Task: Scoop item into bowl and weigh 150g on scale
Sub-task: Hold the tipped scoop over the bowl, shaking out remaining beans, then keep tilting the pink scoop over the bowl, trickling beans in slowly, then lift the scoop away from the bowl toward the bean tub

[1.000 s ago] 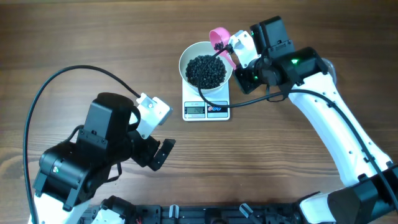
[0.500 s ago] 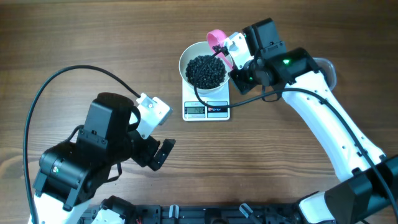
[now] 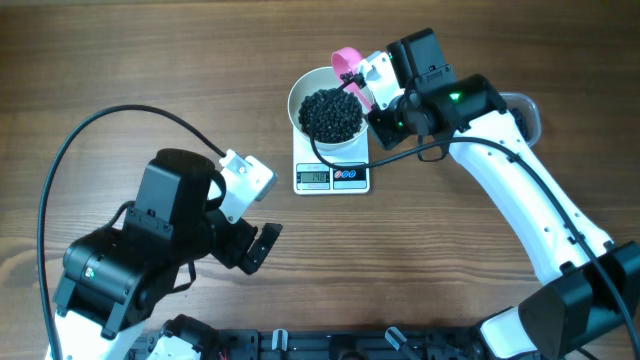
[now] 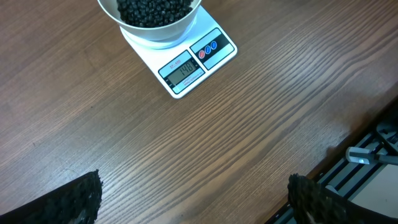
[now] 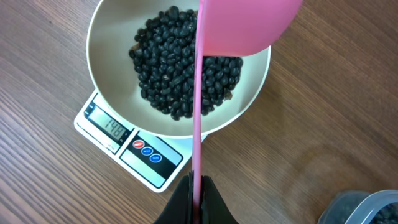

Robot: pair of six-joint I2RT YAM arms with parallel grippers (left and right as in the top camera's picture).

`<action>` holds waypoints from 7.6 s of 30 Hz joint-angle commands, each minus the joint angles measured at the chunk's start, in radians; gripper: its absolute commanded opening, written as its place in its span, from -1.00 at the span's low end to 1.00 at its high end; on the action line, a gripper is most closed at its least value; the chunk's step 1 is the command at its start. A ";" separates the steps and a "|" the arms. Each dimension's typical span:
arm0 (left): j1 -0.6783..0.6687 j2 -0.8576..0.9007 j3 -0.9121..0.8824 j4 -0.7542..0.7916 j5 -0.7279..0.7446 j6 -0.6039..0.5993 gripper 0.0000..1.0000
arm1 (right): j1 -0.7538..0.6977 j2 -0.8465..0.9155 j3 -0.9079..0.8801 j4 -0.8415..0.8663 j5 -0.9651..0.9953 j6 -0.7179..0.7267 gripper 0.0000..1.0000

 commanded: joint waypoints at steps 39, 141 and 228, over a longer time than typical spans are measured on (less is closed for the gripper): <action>0.005 -0.005 0.010 0.003 -0.002 0.012 1.00 | 0.023 0.082 0.005 0.001 0.063 0.003 -0.91; 0.005 -0.005 0.010 0.003 -0.002 0.012 1.00 | -0.212 0.059 0.040 0.111 -0.380 0.431 -0.91; 0.005 -0.005 0.010 0.004 -0.002 0.012 1.00 | 0.086 0.059 0.041 0.029 0.023 0.285 -0.91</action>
